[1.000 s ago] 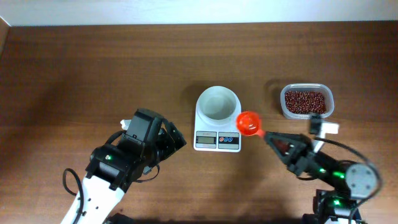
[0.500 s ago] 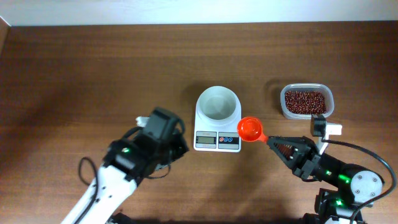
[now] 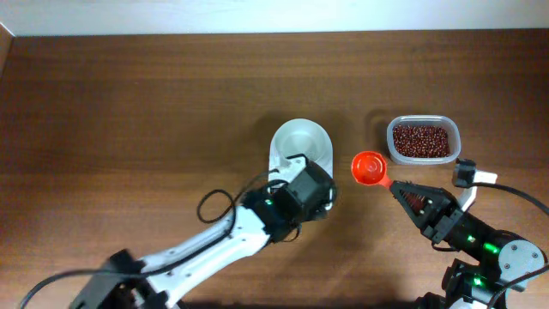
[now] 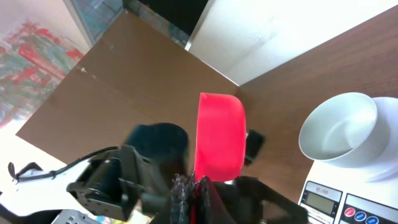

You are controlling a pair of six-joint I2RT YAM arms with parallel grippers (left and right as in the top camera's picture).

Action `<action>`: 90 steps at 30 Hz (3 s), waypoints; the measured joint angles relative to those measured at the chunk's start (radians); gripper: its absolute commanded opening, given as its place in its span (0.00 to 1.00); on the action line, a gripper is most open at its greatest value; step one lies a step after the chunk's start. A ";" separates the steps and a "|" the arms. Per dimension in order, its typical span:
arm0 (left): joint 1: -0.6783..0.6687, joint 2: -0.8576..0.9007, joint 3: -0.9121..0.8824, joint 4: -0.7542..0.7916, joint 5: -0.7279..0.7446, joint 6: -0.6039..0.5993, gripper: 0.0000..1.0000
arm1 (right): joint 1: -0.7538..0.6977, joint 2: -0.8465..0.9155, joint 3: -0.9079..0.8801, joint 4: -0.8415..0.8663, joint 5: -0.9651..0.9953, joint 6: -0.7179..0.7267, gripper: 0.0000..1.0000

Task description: Scoop and weigh 50g on scale

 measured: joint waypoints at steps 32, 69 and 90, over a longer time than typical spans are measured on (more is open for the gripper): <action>-0.009 0.180 0.000 0.121 -0.216 0.000 0.00 | -0.001 0.352 0.000 0.000 0.112 -0.217 0.04; -0.009 0.220 0.000 0.166 -0.185 0.000 0.00 | -0.001 0.365 0.000 0.000 0.115 -0.243 0.04; -0.009 0.229 0.000 0.167 -0.182 0.000 0.00 | -0.001 0.365 0.000 0.000 0.115 -0.244 0.04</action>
